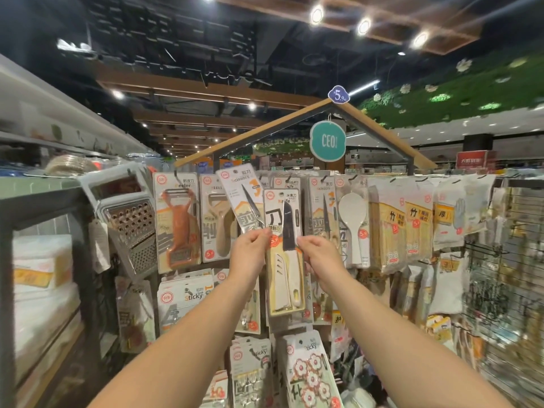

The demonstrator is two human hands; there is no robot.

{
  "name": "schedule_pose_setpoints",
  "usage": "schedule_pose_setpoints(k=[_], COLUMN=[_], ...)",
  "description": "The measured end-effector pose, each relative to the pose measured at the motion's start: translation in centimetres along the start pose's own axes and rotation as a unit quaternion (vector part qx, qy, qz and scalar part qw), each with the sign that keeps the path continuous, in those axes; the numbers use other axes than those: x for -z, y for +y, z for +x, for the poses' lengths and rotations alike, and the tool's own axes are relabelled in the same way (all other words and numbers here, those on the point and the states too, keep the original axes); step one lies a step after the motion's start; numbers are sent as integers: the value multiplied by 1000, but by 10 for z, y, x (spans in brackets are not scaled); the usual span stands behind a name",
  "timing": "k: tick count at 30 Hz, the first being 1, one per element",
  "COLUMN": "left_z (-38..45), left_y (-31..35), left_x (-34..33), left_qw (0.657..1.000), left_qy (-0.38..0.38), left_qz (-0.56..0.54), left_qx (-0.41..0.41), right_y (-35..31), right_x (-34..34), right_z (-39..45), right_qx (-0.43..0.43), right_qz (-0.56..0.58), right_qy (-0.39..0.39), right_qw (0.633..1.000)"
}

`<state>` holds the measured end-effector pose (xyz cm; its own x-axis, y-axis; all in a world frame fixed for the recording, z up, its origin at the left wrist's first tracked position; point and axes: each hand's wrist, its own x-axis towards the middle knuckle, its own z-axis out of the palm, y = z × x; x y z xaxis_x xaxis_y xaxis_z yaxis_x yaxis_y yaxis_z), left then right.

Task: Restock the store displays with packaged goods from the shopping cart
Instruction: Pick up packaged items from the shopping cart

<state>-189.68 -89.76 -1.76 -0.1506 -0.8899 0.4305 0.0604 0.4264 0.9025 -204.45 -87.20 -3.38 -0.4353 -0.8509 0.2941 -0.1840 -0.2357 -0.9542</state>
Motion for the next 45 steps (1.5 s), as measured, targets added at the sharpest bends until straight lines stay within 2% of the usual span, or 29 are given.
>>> schedule_pose_setpoints(k=[5,11,21,28,38,45], left_z=[9,11,15,13,8,2], left_y=[2,-1,-7,-7,-5,-11], left_x=[4,21,39,40,39,45], left_qw=[1000,999,998,997,999,1000], left_qy=[10,12,13,12,-6,-8], left_qz=[-9,37,52,60,20,2], left_qx=[6,13,42,44,40,28], right_y=[-13,-32,-34,-30,-29,-2], right_x=[0,-5,-11,-8,-4,-5], right_z=[38,64,85,89,90,63], right_qx=[-20,-27,-41,-52,-37,-16], right_qz=[40,46,32,10,-99,21], right_qy=[77,120,167,167,149,111], right_qw=[996,991,985,985,983,993])
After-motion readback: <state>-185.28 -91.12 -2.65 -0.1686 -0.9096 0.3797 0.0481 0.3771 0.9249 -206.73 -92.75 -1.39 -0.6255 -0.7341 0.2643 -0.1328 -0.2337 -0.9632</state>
